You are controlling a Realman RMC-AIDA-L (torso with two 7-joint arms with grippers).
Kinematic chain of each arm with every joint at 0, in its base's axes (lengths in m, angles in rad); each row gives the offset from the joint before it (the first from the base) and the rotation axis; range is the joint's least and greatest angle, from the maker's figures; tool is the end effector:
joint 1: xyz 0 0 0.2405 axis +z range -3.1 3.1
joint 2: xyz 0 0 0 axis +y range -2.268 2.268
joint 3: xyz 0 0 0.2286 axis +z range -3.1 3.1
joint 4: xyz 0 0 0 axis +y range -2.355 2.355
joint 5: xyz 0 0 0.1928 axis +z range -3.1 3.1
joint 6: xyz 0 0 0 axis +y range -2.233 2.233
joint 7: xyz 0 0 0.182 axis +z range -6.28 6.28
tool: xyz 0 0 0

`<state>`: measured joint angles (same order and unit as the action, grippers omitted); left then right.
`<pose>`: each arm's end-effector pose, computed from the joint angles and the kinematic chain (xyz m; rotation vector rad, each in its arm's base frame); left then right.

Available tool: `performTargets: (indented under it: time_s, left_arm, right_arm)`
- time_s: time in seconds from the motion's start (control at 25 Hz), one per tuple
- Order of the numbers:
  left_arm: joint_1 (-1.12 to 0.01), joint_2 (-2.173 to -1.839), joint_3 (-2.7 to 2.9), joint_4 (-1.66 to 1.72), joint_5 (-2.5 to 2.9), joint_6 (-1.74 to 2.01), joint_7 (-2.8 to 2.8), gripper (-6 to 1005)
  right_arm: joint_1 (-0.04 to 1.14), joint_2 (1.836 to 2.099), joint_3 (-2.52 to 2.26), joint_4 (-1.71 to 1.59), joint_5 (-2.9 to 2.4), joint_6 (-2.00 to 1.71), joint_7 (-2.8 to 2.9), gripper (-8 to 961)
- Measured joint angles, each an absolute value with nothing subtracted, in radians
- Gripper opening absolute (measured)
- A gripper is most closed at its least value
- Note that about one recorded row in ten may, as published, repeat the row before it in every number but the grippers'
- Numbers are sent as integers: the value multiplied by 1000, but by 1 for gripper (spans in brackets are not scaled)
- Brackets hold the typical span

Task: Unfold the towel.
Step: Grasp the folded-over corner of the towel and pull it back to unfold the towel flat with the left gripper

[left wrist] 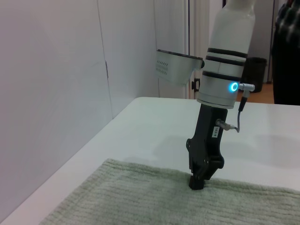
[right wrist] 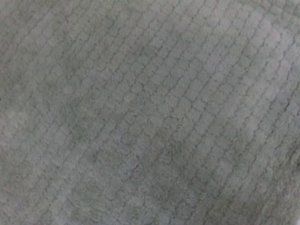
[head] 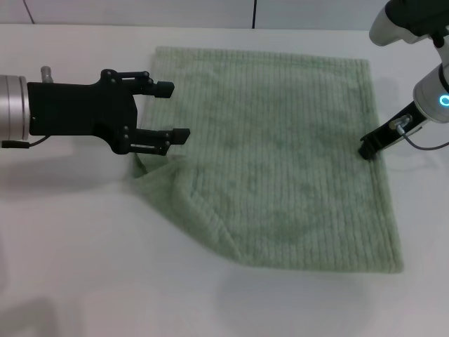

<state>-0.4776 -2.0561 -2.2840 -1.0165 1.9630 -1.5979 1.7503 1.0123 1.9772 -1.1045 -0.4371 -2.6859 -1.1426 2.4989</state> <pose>-0.1910 0.3276 0.0190 -2.7738 -0.1800 -0.4801 0.2328 0.3989 -0.0394 -2.4000 1.1991 -0.5268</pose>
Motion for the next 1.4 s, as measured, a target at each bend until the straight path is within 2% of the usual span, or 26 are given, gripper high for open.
performTargets:
  time_s: [1.04,1.4]
  left_arm:
    - [-481,-2051,-2278,-1002,1986,-1563,1748,794]
    - [-521,-2056,-2268,-968,2064,-1557,1742,793]
  right_arm:
    - [1027,1980,-1099,-505,-2728,-1185,2535,0]
    - [1029,1984,-1096,-499,-2728,-1185,2537,0]
